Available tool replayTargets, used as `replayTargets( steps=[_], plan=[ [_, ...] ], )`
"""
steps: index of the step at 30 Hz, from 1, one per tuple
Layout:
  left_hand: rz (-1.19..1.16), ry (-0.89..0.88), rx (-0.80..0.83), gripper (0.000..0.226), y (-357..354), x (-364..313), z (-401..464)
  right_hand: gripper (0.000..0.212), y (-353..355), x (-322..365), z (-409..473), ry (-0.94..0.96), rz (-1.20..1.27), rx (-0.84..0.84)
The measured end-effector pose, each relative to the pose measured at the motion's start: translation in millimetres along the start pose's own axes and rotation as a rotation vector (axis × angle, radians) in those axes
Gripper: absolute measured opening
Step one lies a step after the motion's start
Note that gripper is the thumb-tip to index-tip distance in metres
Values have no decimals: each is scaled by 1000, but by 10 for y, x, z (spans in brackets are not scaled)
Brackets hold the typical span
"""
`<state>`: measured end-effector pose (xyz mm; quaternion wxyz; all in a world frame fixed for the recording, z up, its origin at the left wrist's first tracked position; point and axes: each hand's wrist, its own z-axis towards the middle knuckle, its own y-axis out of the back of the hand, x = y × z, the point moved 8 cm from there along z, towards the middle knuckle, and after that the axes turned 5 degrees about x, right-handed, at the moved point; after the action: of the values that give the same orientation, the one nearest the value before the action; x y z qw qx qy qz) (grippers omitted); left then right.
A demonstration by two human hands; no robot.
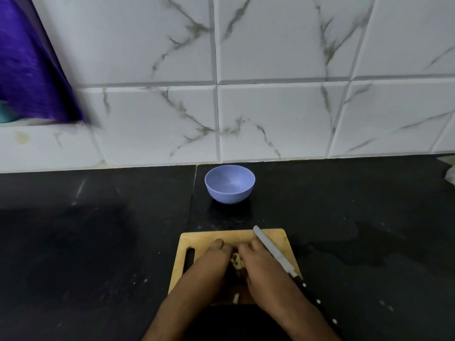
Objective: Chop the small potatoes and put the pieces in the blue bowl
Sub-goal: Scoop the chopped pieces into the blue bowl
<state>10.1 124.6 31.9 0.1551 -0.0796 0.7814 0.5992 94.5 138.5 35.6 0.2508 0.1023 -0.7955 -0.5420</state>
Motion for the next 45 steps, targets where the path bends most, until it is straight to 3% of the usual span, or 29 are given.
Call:
replayTargets(
  steps=[2, 4, 8, 12, 15, 20, 30, 40, 45],
  plan=[
    [-5, 19, -21, 47, 38, -16, -18, 55, -33, 10, 32, -30, -20, -17],
    [-5, 44, -39, 40, 119, -30, -12, 43, 62, 11, -12, -3, 37, -74],
    [-96, 83, -132, 11, 296, -40, 2, 38, 259, -27, -60, 25, 114, -196],
    [-255, 77, -158, 15, 333, 7, 2, 29, 278, -34, -27, 38, 212, -230],
    [-380, 79, -162, 21, 336, 30, -31, 32, 344, -31, -62, 49, 265, -266],
    [-385, 73, -263, 26, 508, 10, -96, 43, 451, 12, -67, 92, 290, -284],
    [-450, 167, -147, 27, 399, 68, -31, 50, 359, -22, 1, 79, 373, -208],
    [-442, 125, -305, 22, 1075, 91, 398, 37, 1067, -14, 298, 114, 448, -293],
    [-605, 155, -321, 26, 1419, 210, 759, 27, 1409, -52, 782, 91, 562, -260]
  ],
)
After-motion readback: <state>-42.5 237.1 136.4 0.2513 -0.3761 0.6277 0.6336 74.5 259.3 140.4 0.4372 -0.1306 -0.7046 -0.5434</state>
